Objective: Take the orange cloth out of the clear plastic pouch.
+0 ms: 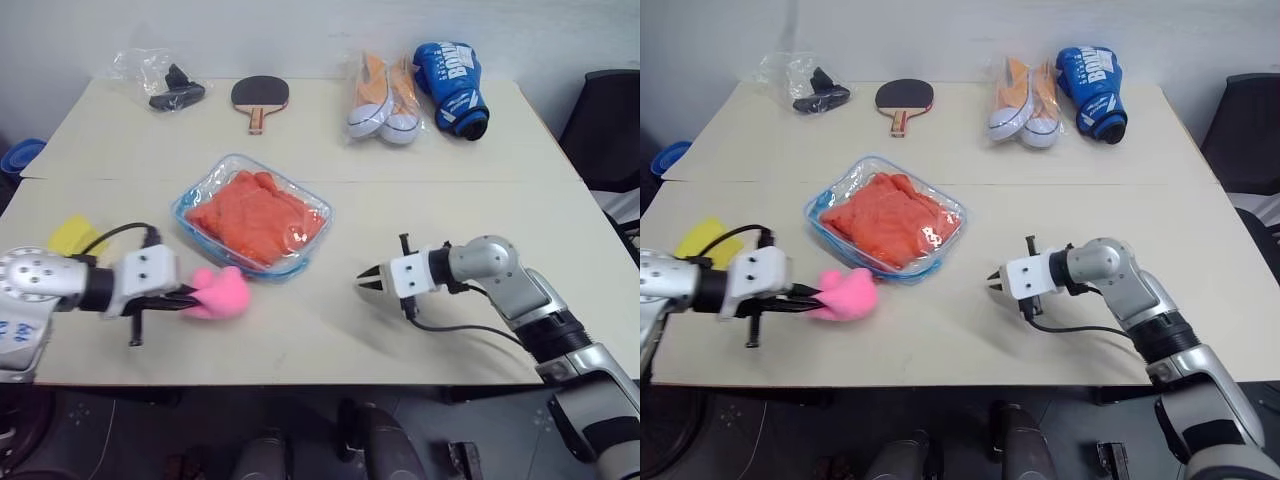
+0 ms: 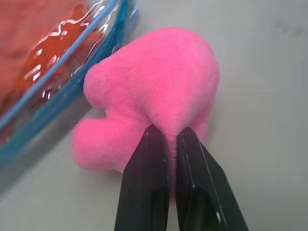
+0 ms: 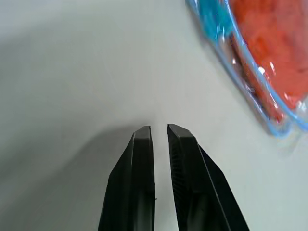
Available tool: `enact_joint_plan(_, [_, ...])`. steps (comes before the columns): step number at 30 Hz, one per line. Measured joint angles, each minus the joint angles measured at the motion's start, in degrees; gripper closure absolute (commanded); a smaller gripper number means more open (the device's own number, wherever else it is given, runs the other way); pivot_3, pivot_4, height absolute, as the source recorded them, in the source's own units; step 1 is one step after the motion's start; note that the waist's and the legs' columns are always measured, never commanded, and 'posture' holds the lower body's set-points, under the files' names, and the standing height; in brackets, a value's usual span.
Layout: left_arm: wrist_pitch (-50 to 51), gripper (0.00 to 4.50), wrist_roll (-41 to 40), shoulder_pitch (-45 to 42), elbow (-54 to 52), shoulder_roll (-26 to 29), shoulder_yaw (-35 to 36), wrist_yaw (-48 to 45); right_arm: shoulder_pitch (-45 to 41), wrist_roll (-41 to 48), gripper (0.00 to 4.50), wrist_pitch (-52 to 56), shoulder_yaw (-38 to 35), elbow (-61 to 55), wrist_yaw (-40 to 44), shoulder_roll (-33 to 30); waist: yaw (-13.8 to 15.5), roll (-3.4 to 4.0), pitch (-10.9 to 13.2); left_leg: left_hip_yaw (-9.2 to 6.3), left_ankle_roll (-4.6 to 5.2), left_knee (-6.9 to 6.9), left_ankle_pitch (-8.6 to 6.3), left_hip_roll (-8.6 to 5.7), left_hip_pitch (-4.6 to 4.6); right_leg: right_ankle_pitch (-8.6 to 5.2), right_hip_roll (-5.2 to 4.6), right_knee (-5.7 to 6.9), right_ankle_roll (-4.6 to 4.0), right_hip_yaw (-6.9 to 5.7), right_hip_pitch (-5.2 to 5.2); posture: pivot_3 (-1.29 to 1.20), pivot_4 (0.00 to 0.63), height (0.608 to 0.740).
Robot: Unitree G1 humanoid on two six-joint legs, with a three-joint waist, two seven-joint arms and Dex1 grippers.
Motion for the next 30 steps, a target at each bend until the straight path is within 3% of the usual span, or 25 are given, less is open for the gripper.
enact_joint_plan(3, [1.08, 4.5, -1.23, 0.03, -0.78, -0.03, 0.98, 0.3, -0.4, 2.6, 3.98, 4.7, -1.9, -2.4, -0.12, 1.87, 0.07, 0.0, 0.0, 0.0, -0.02, 0.0, -0.01, 0.0, 0.02, 0.0, -0.01, 0.03, 0.0, 0.01, 0.01, 0.0, 0.15, 0.74])
enact_joint_plan(5, [2.5, 4.5, -2.47, -0.31, -3.57, -1.4, -0.25, 0.88, -0.9, 4.0, 3.6, 8.86, -2.52, -3.74, -1.01, 4.69, 0.07, 0.0, 0.0, 0.0, -0.03, 0.0, -0.02, 0.01, 0.01, 0.0, -0.01, 0.04, 0.0, 0.02, 0.01, 0.0, 0.15, 0.74])
enact_joint_plan(9, [4.95, 4.5, -3.7, -2.07, -11.91, -5.92, -7.87, 2.37, -0.83, 5.27, 2.34, 19.24, -2.54, -8.74, -3.52, 9.69, 0.23, 0.0, 0.0, -0.05, -0.04, 0.0, -0.02, 0.0, -0.08, 0.0, -0.03, 0.01, 0.0, 0.0, -0.02, 0.0, 0.15, 0.74])
enact_joint_plan(12, [5.83, 4.5, -3.89, -2.82, -14.14, -6.1, -10.08, 2.58, -0.8, 5.68, 1.31, 26.16, -2.51, -13.31, -5.63, 12.03, 0.08, 0.0, 0.0, -0.04, -0.05, 0.0, -0.02, 0.0, -0.05, 0.0, -0.01, 0.02, 0.0, 0.0, -0.03, 0.0, 0.15, 0.74])
enact_joint_plan(15, [5.64, 4.5, -3.84, -2.85, -14.1, -5.65, -10.83, 2.37, -0.85, 4.2, 1.31, 30.73, -1.36, -14.75, -8.72, 15.36, -0.39, 0.0, 0.0, -0.01, -0.09, 0.0, -0.02, 0.01, 0.0, -0.04, 0.01, 0.11, -0.07, 0.03, -0.03, 0.0, 0.15, 0.74])
enact_joint_plan(19, [4.29, 4.5, -3.76, -2.01, -12.18, -3.13, -10.52, 1.0, -1.08, -0.59, 1.31, 29.17, 2.32, -12.15, -12.76, 18.41, -0.5, 0.01, 0.0, -0.01, -0.1, 0.0, -0.01, 0.0, 0.0, -0.06, 0.01, 0.16, -0.12, 0.02, -0.09, 0.0, 0.15, 0.74])
enact_joint_plan(29, [2.9, 4.5, -4.07, 0.93, -6.19, -1.05, -5.77, 0.7, -1.12, -2.76, 1.31, 27.68, 2.83, -9.58, -15.02, 19.73, -0.49, 0.0, 0.0, 0.11, -0.1, 0.0, 0.0, -0.03, -0.37, -0.06, 0.0, 0.27, -0.11, 0.11, -0.57, 0.0, 0.15, 0.74])
enact_joint_plan(30, [3.91, 4.22, -5.03, 1.27, -6.25, -1.06, -5.28, 0.67, -1.12, -2.71, 1.29, 27.64, 2.82, -9.65, -14.9, 19.59, -0.49, 0.0, -0.01, 0.11, -0.11, 0.0, 0.0, -0.03, -0.4, -0.06, 0.0, 0.28, -0.11, 0.12, -0.61, 0.0, 0.15, 0.74])
